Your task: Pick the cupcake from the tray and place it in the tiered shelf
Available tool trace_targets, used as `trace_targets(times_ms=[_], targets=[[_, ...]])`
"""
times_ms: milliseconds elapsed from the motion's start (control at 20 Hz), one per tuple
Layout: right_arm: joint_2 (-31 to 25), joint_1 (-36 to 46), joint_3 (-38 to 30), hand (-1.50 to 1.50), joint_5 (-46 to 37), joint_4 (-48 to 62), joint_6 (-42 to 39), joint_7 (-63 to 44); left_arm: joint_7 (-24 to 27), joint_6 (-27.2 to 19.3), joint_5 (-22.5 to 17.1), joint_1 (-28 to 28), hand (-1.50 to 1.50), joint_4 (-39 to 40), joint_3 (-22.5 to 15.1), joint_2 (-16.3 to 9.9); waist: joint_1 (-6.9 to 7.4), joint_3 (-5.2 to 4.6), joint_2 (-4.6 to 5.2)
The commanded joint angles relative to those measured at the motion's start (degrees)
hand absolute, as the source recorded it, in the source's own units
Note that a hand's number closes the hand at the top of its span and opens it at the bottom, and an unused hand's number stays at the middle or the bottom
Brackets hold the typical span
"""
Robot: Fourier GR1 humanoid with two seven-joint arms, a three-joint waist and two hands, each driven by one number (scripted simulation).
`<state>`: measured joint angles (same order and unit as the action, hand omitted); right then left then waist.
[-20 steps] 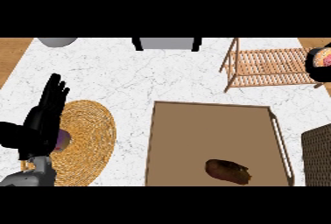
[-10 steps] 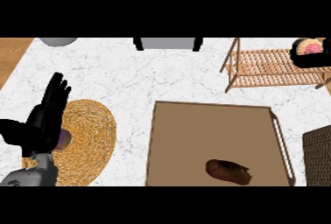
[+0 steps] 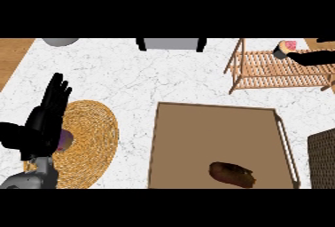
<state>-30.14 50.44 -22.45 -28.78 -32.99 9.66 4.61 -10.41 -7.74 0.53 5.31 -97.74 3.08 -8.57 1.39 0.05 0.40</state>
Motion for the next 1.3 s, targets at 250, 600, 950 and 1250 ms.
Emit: trace_targets(times_ms=[250,600,950,1250], targets=[[-3.0,3.9,-4.0,-1.50,5.3,8.0,-3.6,10.2,3.1,0.3,0.5,-1.5,0.00,2.0,0.3,1.0,-0.15,0.01,0.01],[-6.6,4.8,-7.8,-1.50,10.6,4.0,-4.3,6.3,-0.3,1.9,-1.6,-0.6,0.00,-0.1,2.4,-1.0,-0.71,-0.02,-0.34],[-15.8,1.1,-12.2,-1.50,14.3,2.8,-7.0,-2.3,0.5,0.7,0.1,0.2,0.00,2.0,2.1,-0.3,-1.94,-0.06,-0.65],[-24.4,-6.9,-17.1,-1.50,19.9,4.9,-16.4,-0.9,-0.6,1.0,0.2,-2.0,0.00,-1.0,1.1,0.3,-1.59,-0.01,-0.48]])
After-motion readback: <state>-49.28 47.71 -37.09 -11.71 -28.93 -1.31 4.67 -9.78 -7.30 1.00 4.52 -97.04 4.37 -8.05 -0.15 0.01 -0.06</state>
